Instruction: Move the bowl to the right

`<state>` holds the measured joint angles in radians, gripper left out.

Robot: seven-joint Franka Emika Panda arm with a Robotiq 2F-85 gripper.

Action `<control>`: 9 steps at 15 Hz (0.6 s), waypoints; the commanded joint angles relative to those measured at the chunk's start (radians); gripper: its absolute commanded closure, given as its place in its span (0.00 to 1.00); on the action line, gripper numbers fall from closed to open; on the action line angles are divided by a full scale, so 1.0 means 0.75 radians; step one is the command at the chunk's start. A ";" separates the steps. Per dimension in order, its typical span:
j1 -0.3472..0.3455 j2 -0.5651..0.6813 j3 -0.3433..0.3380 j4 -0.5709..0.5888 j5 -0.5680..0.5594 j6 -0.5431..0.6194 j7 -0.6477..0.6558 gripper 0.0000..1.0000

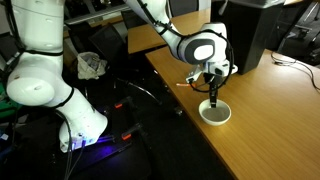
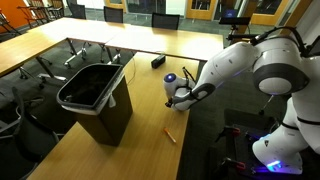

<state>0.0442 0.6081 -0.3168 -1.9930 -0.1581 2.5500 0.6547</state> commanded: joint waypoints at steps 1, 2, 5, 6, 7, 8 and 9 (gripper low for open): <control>0.016 -0.105 0.004 -0.057 0.017 -0.021 -0.051 0.34; 0.034 -0.153 -0.006 -0.077 -0.001 -0.035 -0.044 0.28; 0.000 -0.350 0.064 -0.175 0.028 -0.029 -0.177 0.05; -0.012 -0.417 0.092 -0.213 0.042 -0.020 -0.230 0.01; -0.043 -0.480 0.142 -0.246 0.096 -0.034 -0.316 0.00; -0.059 -0.531 0.175 -0.279 0.141 -0.033 -0.377 0.00; -0.070 -0.575 0.205 -0.312 0.188 -0.032 -0.433 0.00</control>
